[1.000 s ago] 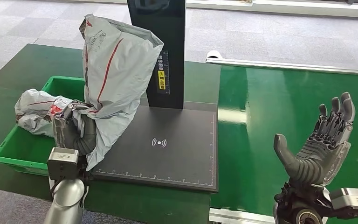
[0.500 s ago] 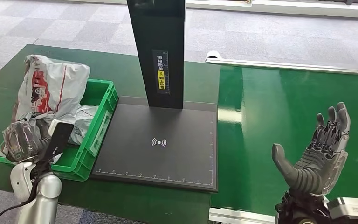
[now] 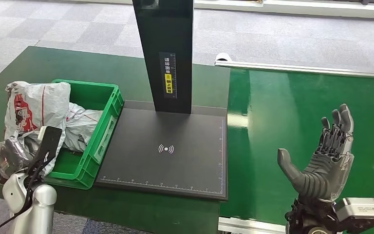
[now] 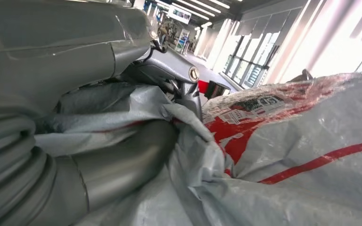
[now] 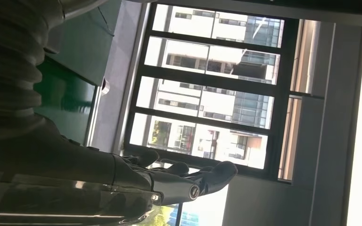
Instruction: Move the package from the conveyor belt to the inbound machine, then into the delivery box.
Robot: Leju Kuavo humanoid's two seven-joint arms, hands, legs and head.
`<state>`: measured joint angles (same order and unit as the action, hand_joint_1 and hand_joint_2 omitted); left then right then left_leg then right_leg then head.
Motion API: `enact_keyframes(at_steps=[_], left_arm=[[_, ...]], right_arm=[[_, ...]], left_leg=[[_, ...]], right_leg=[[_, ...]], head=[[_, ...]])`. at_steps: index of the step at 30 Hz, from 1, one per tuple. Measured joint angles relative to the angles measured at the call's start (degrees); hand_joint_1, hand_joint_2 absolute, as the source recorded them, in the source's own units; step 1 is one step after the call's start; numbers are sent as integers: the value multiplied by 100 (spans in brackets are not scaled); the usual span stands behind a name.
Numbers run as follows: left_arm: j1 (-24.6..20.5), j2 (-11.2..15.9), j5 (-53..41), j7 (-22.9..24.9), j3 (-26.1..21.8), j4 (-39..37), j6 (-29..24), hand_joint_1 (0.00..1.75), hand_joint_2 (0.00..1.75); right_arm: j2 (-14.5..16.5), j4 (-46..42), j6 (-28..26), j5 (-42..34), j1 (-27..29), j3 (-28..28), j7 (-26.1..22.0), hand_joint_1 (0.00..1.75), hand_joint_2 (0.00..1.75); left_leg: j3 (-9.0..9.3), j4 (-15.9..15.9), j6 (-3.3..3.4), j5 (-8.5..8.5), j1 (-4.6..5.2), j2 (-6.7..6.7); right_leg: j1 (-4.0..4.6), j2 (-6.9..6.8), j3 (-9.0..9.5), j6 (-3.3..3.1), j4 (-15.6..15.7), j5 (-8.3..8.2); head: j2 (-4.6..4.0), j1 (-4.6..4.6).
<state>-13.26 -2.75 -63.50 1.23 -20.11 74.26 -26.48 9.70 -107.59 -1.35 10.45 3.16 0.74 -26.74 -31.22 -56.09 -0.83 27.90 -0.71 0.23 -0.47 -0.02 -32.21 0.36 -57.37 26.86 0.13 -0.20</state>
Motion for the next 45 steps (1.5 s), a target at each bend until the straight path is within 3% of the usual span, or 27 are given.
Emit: enact_keyframes(at_steps=[7,15,21,26,30,33,36,45], left_arm=[[1,-53,670,-494,15,57,-241,0,175],[203,-193,1698,-1098,190,689,-290,0,175],[475,-264,3307,-1773,368,1297,306,0,175],[835,-391,3889,-2352,617,2019,568,0,175],[1112,-528,5064,-2658,1155,2342,1339,0,175],[1258,-709,6009,-2888,1679,2197,1794,0,175],[1306,-899,6538,-3109,2124,1725,1845,0,175],[1538,-1013,6743,-3379,2920,853,1968,0,175]], right_arm=[[0,62,-26,-13,-64,7,51,0,175],[0,152,-38,-15,-89,14,58,0,175],[-3,223,-98,-73,-119,14,55,0,175],[-14,318,-96,-129,-188,28,67,0,175],[-49,583,104,-194,-330,157,277,0,175],[-76,1054,285,-202,-496,367,584,0,175],[-78,1639,328,-256,-630,582,786,0,175],[-90,2525,256,-474,-503,861,778,0,175]], left_leg=[[0,0,0,-1,0,0],[-3,0,0,1,1,-1],[-2,0,0,1,0,0],[-2,0,0,1,1,1],[-2,0,0,3,3,1],[0,0,1,2,4,0],[1,-1,2,1,3,-6],[-6,-1,-2,6,2,-12]], right_leg=[[0,0,1,0,0,0],[-1,0,0,0,0,0],[0,0,0,0,0,0],[-1,0,-1,0,0,1],[-3,0,1,1,1,1],[-4,-1,3,1,2,0],[-4,-4,5,3,2,-2],[-3,-3,-5,3,2,3]], head=[[0,1],[0,0],[0,0],[0,1],[0,-1],[0,1],[0,1],[0,-1]])
